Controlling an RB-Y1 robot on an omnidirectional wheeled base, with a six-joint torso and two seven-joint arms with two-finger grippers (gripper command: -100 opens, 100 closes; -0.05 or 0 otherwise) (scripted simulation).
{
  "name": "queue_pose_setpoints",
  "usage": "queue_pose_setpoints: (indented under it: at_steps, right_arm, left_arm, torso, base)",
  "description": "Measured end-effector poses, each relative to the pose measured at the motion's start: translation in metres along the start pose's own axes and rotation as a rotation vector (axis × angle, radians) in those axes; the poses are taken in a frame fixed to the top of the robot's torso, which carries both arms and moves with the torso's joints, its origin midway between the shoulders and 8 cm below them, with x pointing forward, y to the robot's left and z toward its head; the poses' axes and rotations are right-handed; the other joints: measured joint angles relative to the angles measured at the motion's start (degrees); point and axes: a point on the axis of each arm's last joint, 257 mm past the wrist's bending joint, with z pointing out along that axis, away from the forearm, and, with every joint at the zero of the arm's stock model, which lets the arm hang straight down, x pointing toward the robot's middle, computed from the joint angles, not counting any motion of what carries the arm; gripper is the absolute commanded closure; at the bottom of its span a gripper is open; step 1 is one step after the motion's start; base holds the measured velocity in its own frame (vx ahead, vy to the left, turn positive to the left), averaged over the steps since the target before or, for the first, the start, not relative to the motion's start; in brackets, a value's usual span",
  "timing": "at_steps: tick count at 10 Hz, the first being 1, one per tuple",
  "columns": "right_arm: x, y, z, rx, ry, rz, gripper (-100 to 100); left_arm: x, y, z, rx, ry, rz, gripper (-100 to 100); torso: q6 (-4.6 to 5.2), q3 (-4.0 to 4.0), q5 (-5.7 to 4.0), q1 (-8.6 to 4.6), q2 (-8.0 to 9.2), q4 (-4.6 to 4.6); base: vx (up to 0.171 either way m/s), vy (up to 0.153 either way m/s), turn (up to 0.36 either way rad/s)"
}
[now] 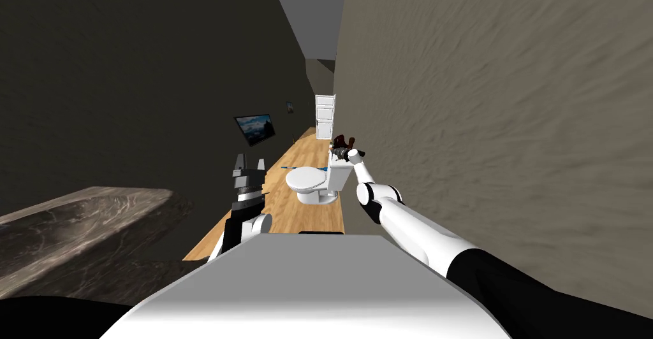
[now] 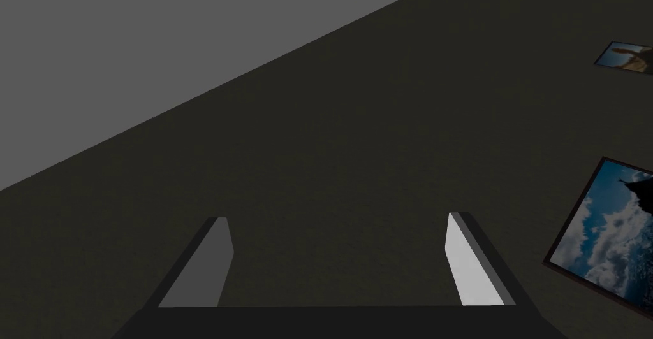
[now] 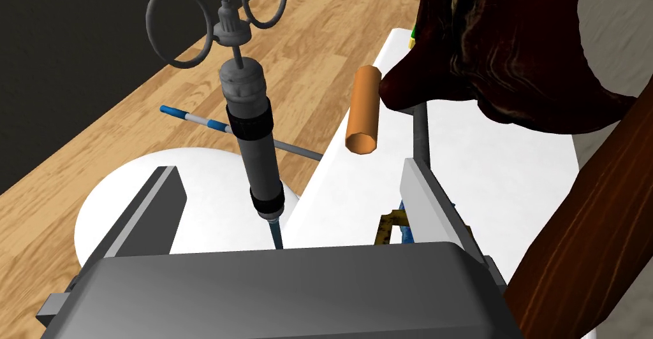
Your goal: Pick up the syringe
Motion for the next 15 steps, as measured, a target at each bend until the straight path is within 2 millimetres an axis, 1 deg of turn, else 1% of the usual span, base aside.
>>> queue_pose_setpoints:
  at_steps: [3, 7, 8, 9, 10, 11, 15]
  right_arm:
    - [0.000, -0.007, 0.003, 0.021, -0.004, -0.010, -100]
    - [0.000, -0.024, 0.009, 0.061, -0.007, -0.023, -100]
    - [0.001, -0.032, 0.011, 0.079, -0.008, -0.025, -100]
    - [0.000, -0.035, 0.012, 0.086, -0.007, -0.029, -100]
    - [0.001, -0.044, 0.014, 0.106, -0.008, -0.029, -100]
    - [0.001, -0.047, 0.014, 0.115, -0.006, -0.034, -100]
    - [0.003, -0.077, 0.019, 0.179, 0.002, -0.046, -100]
  left_arm:
    - [0.000, 0.000, 0.000, 0.000, 0.000, 0.000, 0]
    - [0.000, 0.000, 0.000, 0.000, 0.000, 0.000, 0]
    - [0.000, 0.000, 0.000, 0.000, 0.000, 0.000, 0]
    - [0.000, 0.000, 0.000, 0.000, 0.000, 0.000, 0]
    - [0.000, 0.000, 0.000, 0.000, 0.000, 0.000, 0]
    - [0.000, 0.000, 0.000, 0.000, 0.000, 0.000, 0]
    - [0.000, 0.000, 0.000, 0.000, 0.000, 0.000, 0]
  torso:
    - [-0.05, 0.01, 0.01, -0.01, 0.04, -0.01]
    - [-0.04, 0.03, -0.01, -0.05, 0.07, 0.00]
    - [-0.03, 0.02, -0.01, -0.05, 0.05, 0.00]
    - [-0.04, 0.03, -0.01, -0.06, 0.06, 0.00]
    - [-0.03, 0.02, -0.01, -0.04, 0.04, 0.00]
    - [-0.05, 0.01, 0.00, -0.04, 0.04, -0.01]
    - [-0.07, 0.03, 0.00, -0.04, 0.07, 0.00]
  base:
    - [0.035, 0.045, -0.132]
    - [0.028, 0.039, -0.114]
    - [0.026, 0.038, -0.094]
    - [0.034, 0.043, -0.183]
    - [0.034, 0.044, -0.085]
    - [0.037, 0.056, -0.140]
    - [0.024, 0.047, -0.117]
